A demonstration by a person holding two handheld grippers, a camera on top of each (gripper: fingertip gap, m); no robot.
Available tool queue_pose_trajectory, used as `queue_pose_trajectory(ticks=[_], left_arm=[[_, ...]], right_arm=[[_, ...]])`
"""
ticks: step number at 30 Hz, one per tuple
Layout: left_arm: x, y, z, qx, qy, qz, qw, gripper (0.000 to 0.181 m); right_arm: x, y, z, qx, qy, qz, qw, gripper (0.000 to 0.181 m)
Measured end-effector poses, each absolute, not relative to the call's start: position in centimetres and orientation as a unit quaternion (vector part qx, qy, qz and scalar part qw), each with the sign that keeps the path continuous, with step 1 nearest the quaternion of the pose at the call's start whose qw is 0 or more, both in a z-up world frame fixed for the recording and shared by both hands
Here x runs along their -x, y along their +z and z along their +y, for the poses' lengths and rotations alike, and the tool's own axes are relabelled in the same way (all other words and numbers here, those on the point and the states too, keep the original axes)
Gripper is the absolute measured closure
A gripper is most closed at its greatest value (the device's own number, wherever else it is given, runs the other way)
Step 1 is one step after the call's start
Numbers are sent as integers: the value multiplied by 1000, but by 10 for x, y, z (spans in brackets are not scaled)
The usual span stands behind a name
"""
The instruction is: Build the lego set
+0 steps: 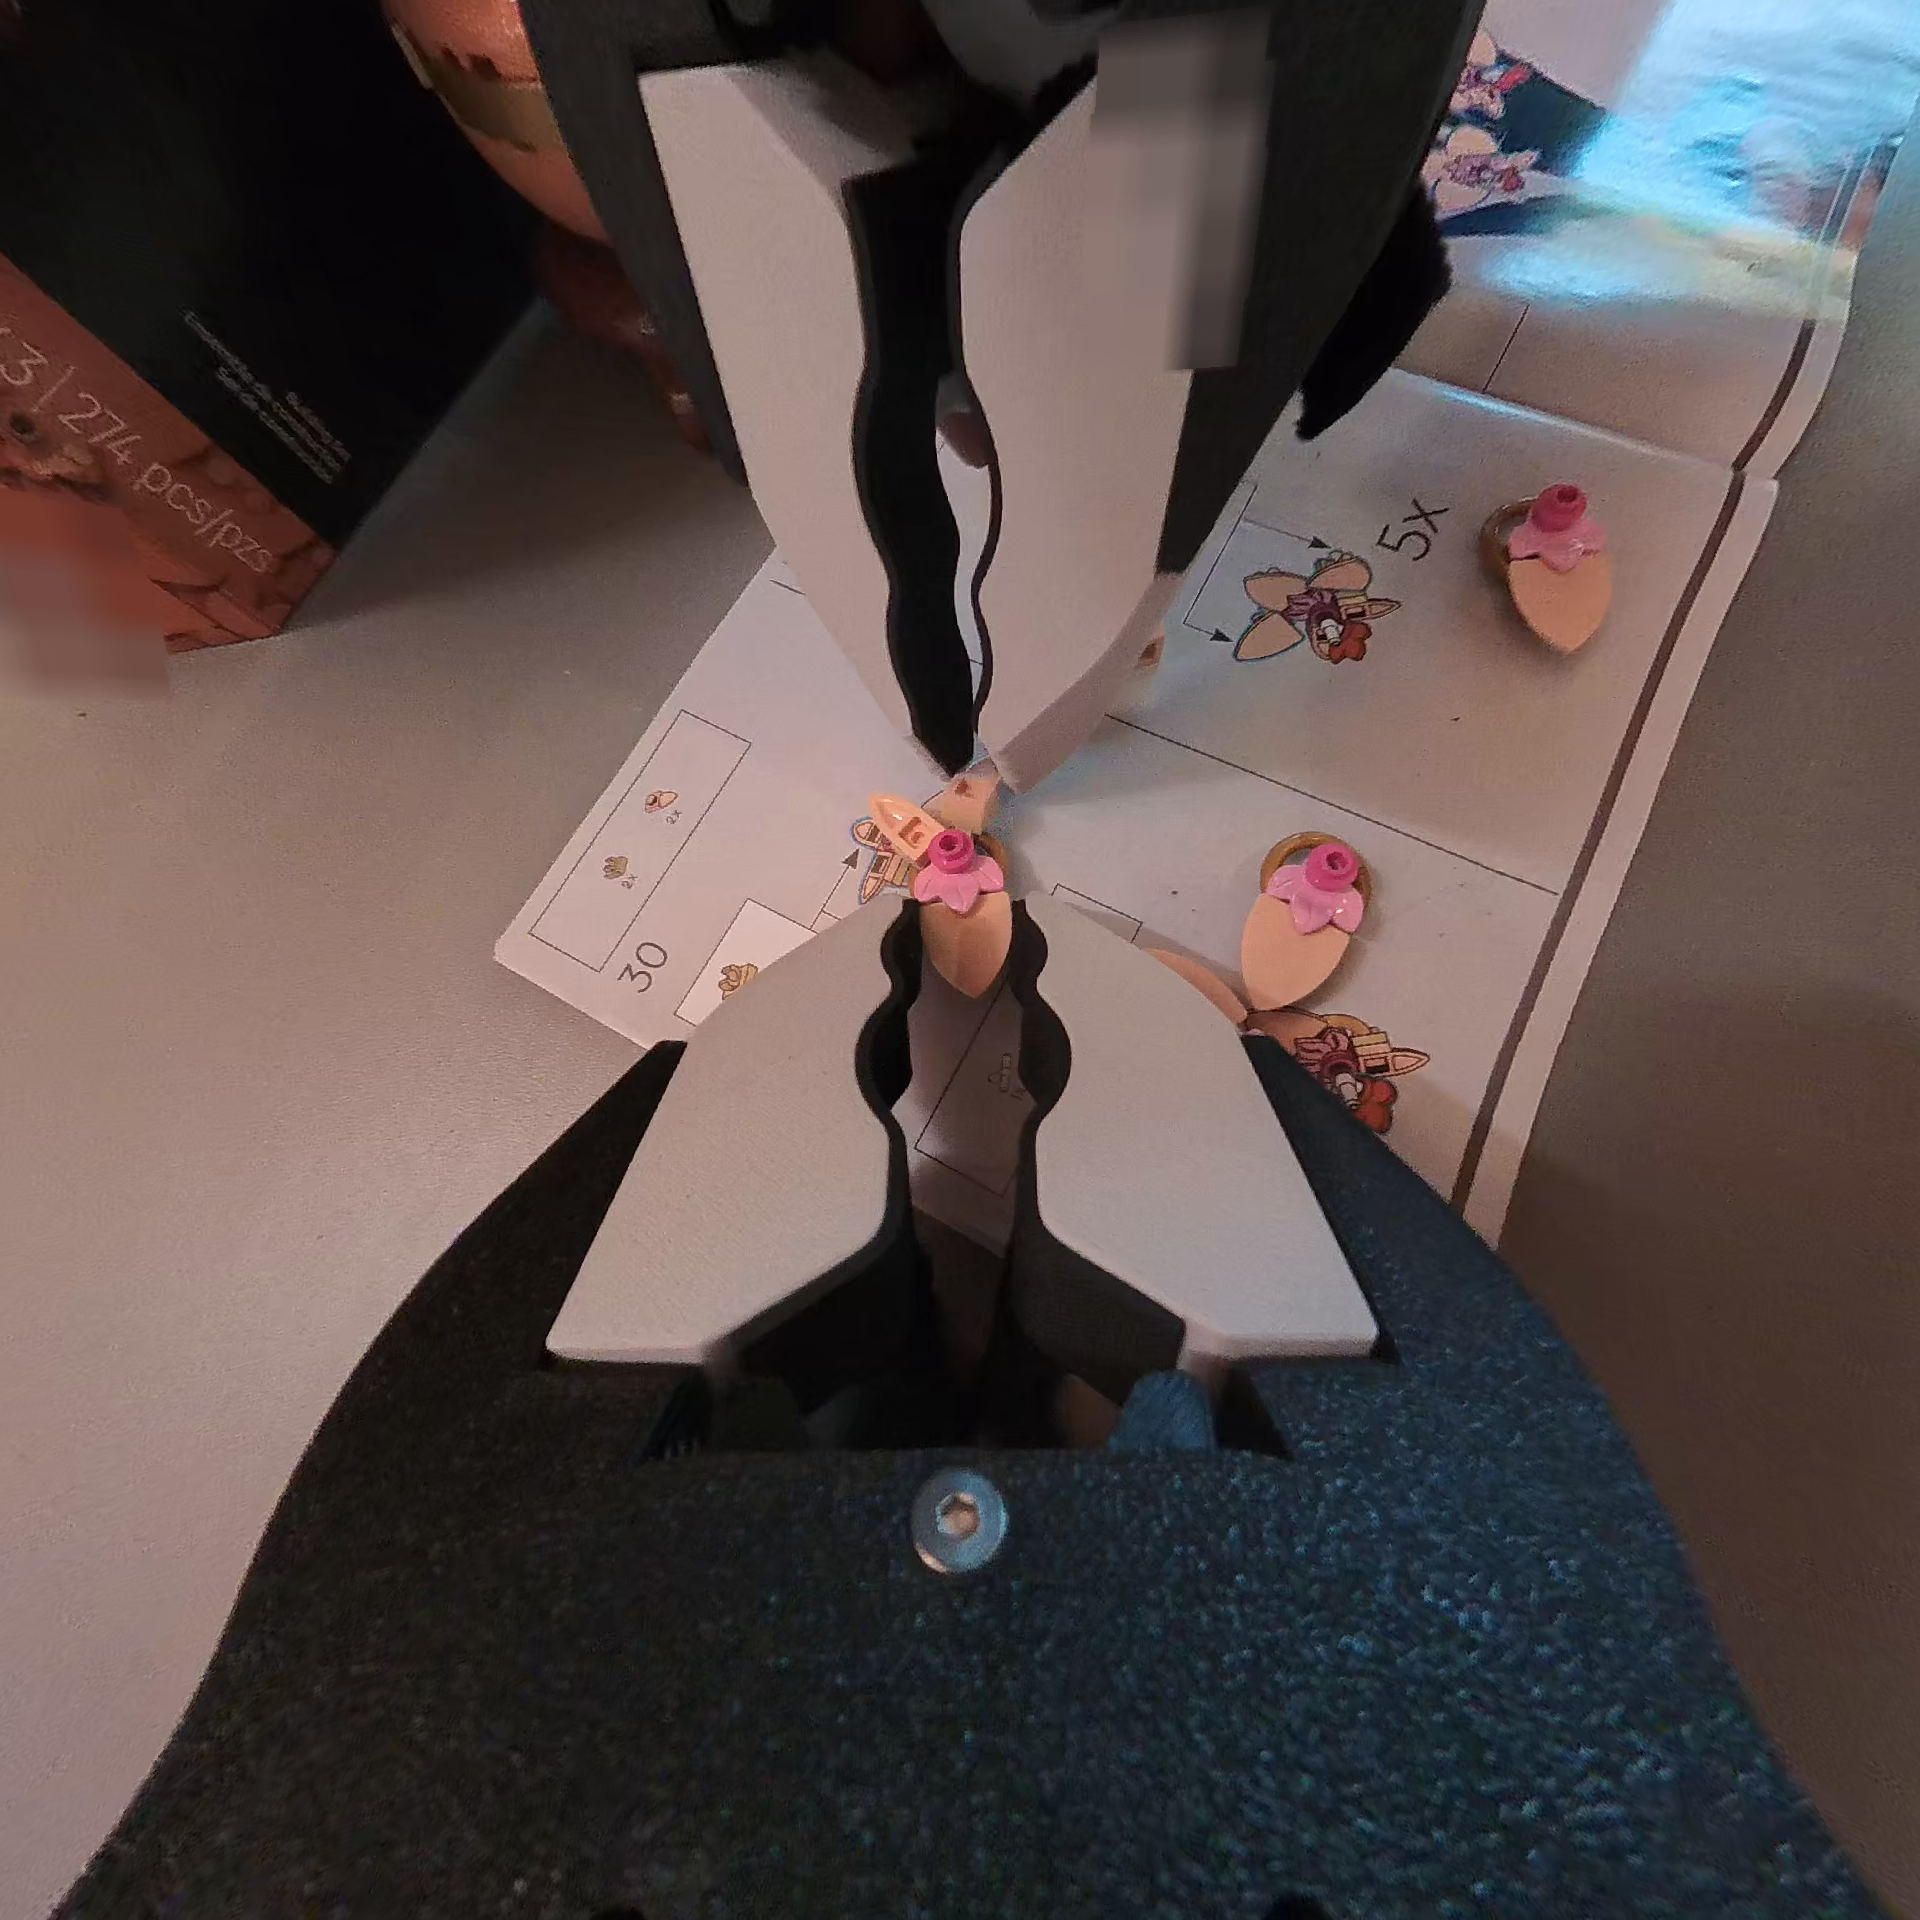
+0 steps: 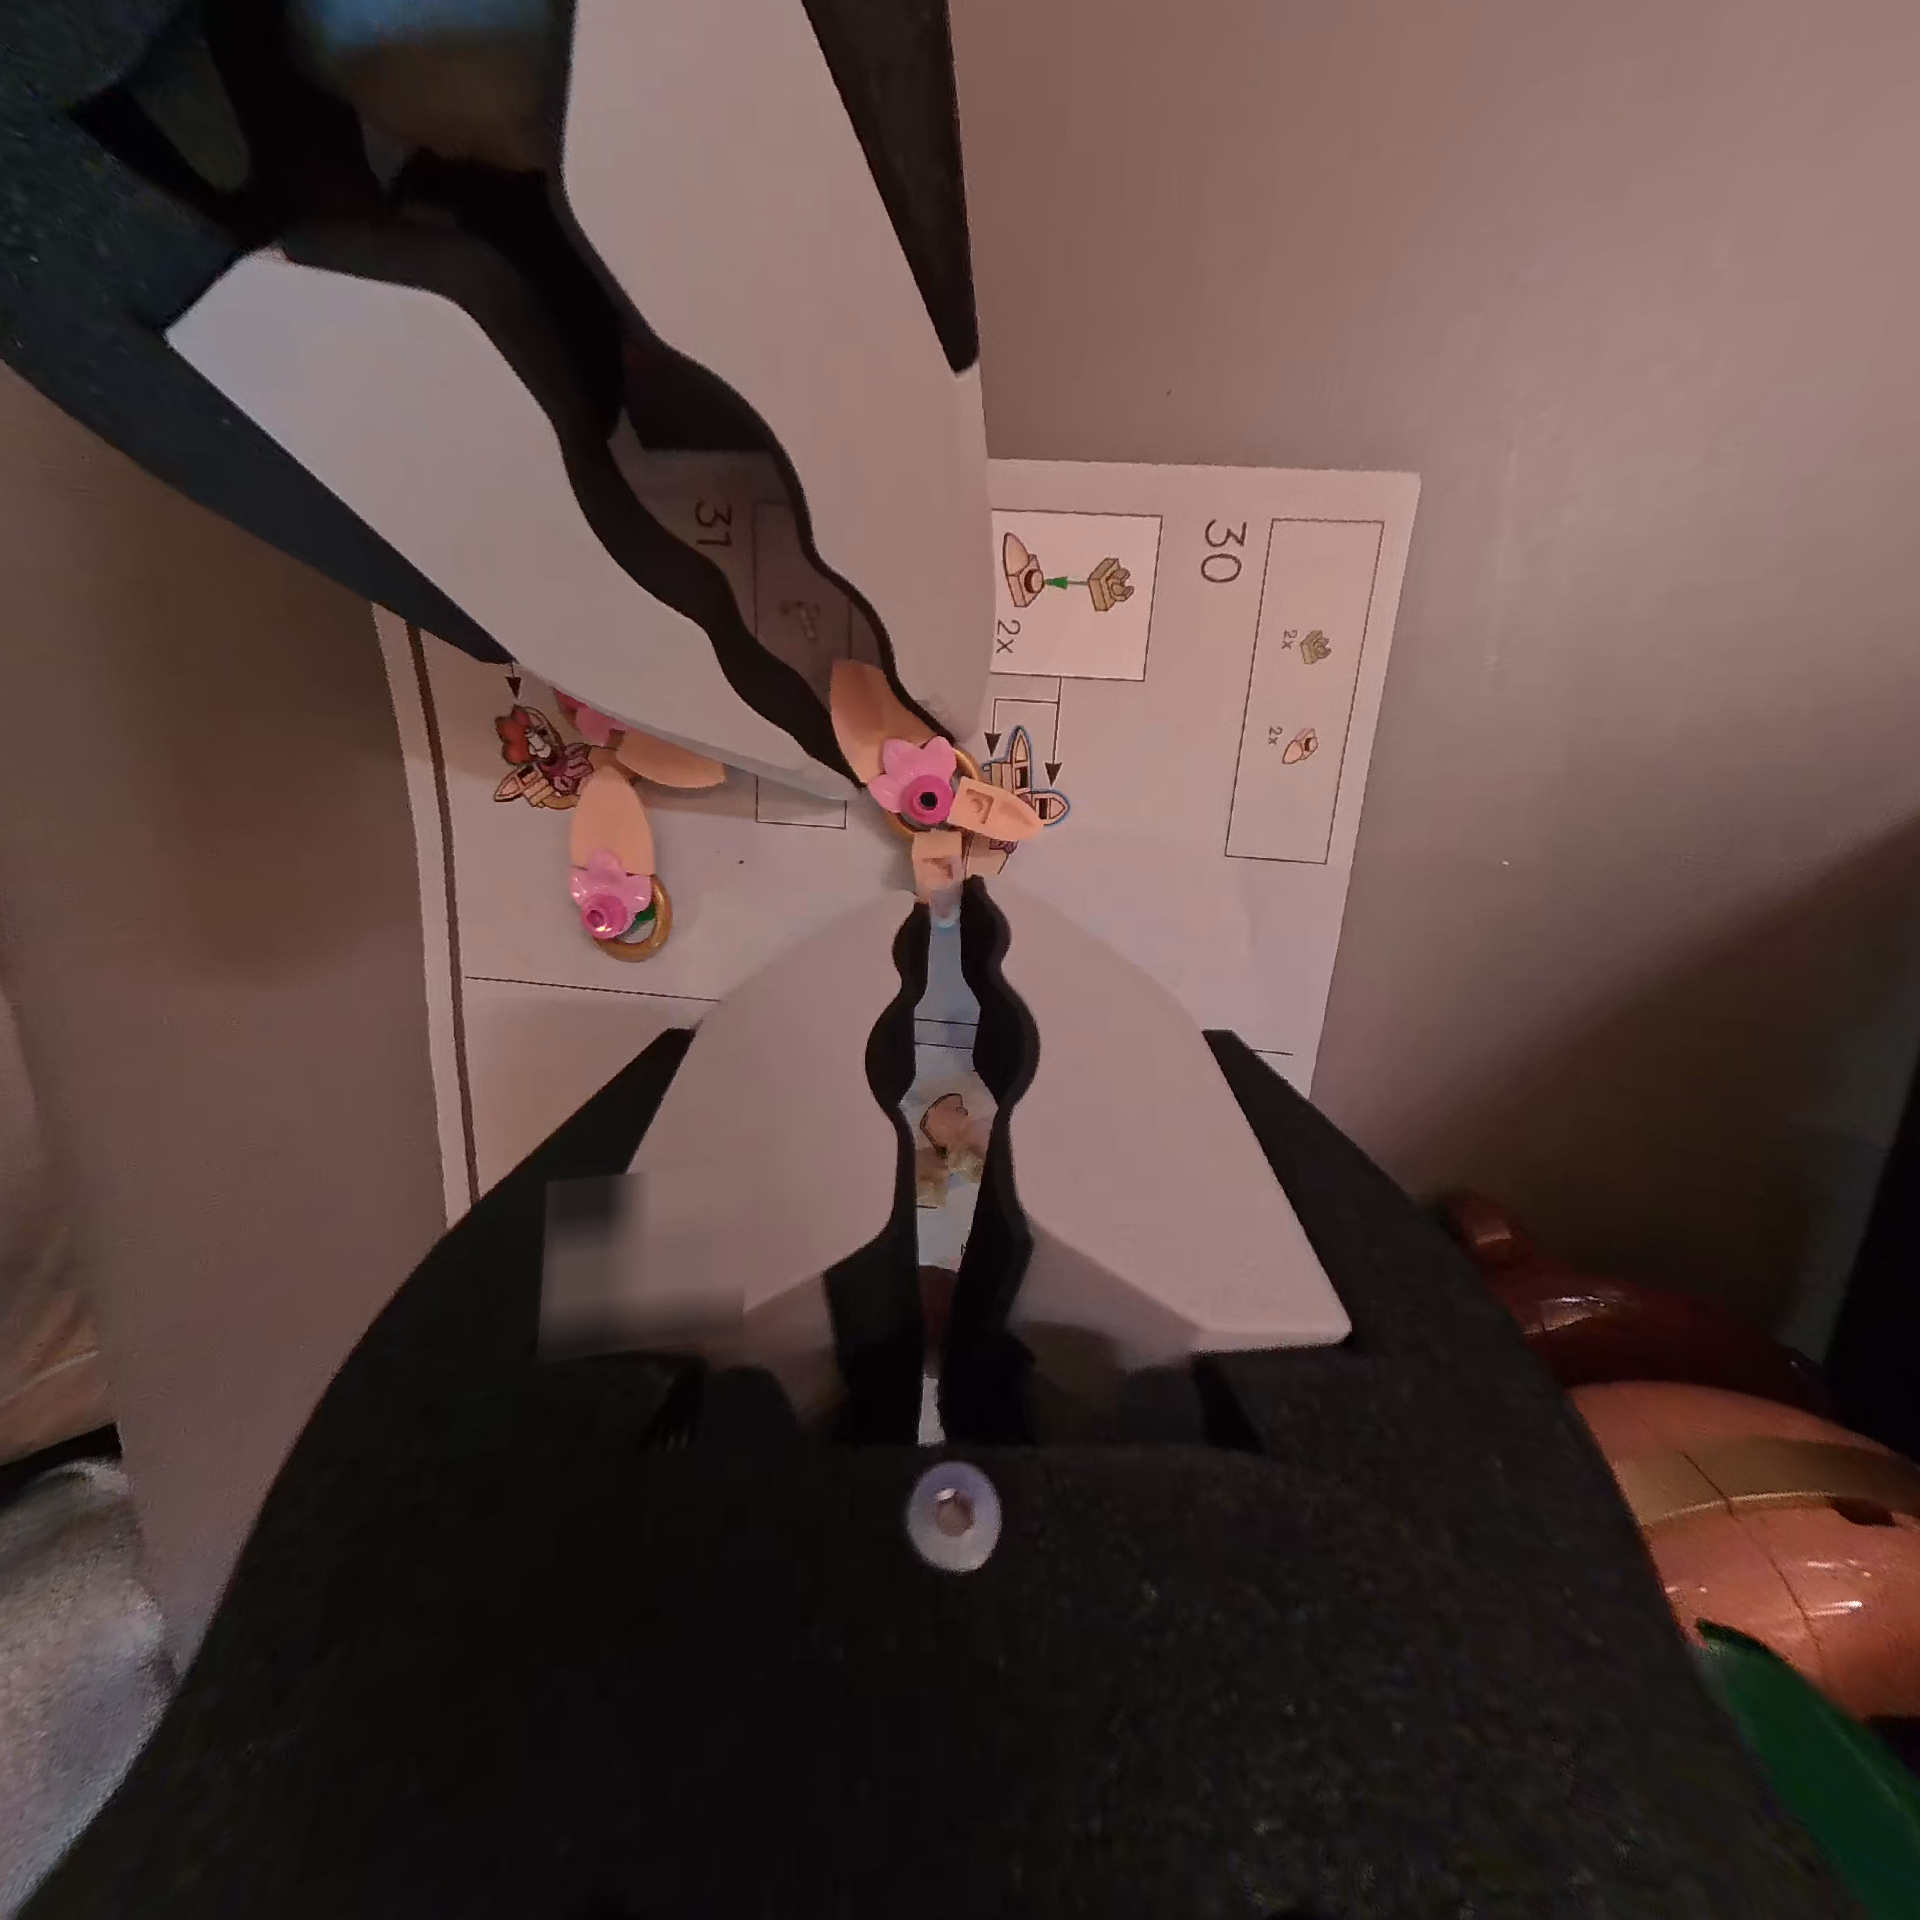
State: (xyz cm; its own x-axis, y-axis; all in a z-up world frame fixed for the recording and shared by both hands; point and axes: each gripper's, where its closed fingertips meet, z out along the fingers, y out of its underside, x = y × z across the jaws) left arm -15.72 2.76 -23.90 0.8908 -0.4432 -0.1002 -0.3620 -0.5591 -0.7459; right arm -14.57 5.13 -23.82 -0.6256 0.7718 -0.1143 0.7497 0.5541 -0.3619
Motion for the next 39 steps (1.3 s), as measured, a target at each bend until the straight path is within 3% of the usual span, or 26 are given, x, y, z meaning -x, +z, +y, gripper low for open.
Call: queue_pose_trajectory(ticks=[19, 39], left_arm=[[157, -239, 29, 879, -46, 235, 413, 165], [156, -239, 31, 878, -48, 238, 412, 165]], right_arm=[[145, -238, 48, 436, 224, -872, 7, 171], [150, -234, 47, 413, 244, -876, 56, 174]])
